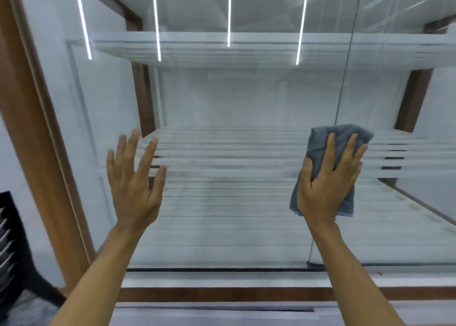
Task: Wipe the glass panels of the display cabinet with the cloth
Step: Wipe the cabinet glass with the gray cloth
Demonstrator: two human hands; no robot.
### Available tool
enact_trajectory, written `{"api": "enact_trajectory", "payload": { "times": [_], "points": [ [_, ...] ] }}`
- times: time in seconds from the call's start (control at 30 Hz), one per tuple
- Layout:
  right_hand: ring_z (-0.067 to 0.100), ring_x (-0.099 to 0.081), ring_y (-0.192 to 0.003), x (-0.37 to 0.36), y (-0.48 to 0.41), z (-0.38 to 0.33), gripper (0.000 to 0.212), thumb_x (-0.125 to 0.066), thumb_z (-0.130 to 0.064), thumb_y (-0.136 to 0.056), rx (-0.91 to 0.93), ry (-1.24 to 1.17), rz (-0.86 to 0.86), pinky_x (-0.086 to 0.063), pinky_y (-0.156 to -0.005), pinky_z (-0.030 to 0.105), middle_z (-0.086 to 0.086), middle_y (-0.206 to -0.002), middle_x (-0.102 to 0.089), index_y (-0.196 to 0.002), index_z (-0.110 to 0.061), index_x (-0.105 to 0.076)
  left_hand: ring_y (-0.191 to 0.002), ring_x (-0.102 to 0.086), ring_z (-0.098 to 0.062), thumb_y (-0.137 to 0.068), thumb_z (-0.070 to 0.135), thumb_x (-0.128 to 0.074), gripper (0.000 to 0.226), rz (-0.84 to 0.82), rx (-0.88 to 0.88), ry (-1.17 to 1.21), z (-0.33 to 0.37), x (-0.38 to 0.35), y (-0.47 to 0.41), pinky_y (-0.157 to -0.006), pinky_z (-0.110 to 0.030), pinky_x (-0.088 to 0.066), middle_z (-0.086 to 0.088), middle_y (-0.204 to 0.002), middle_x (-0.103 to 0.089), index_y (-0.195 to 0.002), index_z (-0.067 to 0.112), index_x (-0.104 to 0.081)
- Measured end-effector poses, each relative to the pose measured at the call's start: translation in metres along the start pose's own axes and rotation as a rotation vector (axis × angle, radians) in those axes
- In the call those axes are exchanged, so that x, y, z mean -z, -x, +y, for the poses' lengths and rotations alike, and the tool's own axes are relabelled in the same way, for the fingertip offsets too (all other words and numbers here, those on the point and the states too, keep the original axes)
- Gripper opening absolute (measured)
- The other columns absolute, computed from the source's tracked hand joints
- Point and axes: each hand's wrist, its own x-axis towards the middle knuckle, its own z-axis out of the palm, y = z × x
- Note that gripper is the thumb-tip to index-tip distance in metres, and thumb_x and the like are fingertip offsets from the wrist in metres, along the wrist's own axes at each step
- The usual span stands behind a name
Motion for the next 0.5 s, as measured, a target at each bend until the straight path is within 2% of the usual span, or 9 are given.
{"api": "enact_trajectory", "payload": {
  "times": [0.1,0.2,0.37,0.5],
  "points": [
    [0.043,-0.005,-0.153,-0.014,0.044,-0.024,0.061,-0.044,-0.036,-0.103,0.008,-0.002,-0.045,-0.009,-0.123,0.059,0.021,-0.165,-0.013,-0.157,-0.014,-0.028,-0.155,-0.018,-0.032,-0.105,0.038,-0.039,0.053,-0.002,0.038,-0.068,-0.041,0.029,0.029,-0.126,-0.055,-0.008,-0.013,-0.164,-0.028,-0.151,0.013,-0.043],
    [0.038,-0.001,-0.154,-0.028,0.087,-0.064,0.061,-0.042,-0.039,-0.103,0.073,-0.021,-0.086,-0.006,-0.124,0.057,0.020,-0.166,-0.011,-0.158,-0.016,-0.025,-0.156,-0.015,-0.030,-0.103,0.034,-0.042,0.055,-0.032,0.081,-0.134,-0.083,0.049,0.055,-0.126,-0.053,-0.006,-0.010,-0.166,-0.023,-0.154,0.013,-0.039],
    [0.036,0.000,-0.155,-0.058,0.146,-0.139,0.064,-0.035,-0.045,-0.103,0.218,0.003,-0.184,-0.005,-0.125,0.055,0.011,-0.168,-0.005,-0.160,-0.022,-0.017,-0.156,-0.012,-0.032,-0.102,0.036,-0.042,0.058,-0.108,0.029,-0.189,-0.138,0.049,0.082,-0.126,-0.056,-0.009,-0.010,-0.168,-0.017,-0.155,0.012,-0.038],
    [0.037,-0.001,-0.155,-0.082,0.170,-0.186,0.067,-0.038,-0.044,-0.101,0.301,0.017,-0.185,-0.006,-0.124,0.056,0.009,-0.169,-0.002,-0.160,-0.024,-0.015,-0.156,-0.008,-0.032,-0.105,0.043,-0.034,0.057,-0.079,-0.025,-0.200,-0.154,0.036,0.087,-0.127,-0.051,-0.004,-0.011,-0.168,-0.014,-0.153,0.013,-0.040]
  ]
}}
